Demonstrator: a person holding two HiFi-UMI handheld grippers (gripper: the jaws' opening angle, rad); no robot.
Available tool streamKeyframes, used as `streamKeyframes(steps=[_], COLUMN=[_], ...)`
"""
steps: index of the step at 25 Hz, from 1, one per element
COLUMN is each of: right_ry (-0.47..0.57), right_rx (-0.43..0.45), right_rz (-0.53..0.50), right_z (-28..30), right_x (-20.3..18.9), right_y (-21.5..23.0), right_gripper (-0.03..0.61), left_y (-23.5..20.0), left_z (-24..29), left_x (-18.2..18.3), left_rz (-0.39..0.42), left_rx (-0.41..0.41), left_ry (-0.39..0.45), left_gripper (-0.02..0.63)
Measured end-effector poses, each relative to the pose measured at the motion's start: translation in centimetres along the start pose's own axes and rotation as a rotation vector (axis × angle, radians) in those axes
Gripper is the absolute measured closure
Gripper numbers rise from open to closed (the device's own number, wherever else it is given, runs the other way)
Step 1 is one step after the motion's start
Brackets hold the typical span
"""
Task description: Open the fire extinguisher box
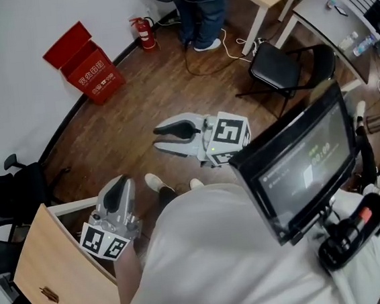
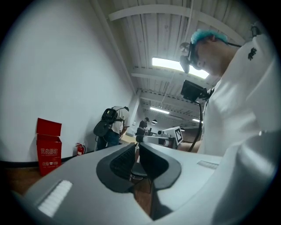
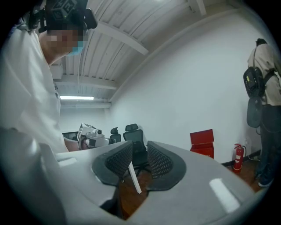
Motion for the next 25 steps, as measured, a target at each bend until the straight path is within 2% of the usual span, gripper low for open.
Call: streamKeyframes(steps=[12,25], right_ry=[-0.021,-0.010], right_rx=[-0.064,-0.084], right_rz=[-0.014,-0.014], right_z=[-1.1,-2.5], right_x=[-0.7,-0.7], right_y=[0.3,0.5], right_gripper=[0.483,0.483], left_y=[-0.9,-0.5], left_z=[1.6,3.1], left_x=[-0.4,-0.4], left_rz=[-0.002,0.005], left_rx=[-0.045,-0.068], left_ry=[-0.025,-0.039], left_gripper=[0.591,0.591])
Point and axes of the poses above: the fingertips, and each gripper's own axes: z forward along the fingers, y to its right, x out of its top, the point moved 10 cm from there along -z, backward along the fingers, and after that the axes turned 4 degrees about -z, right-handed, at the moved point
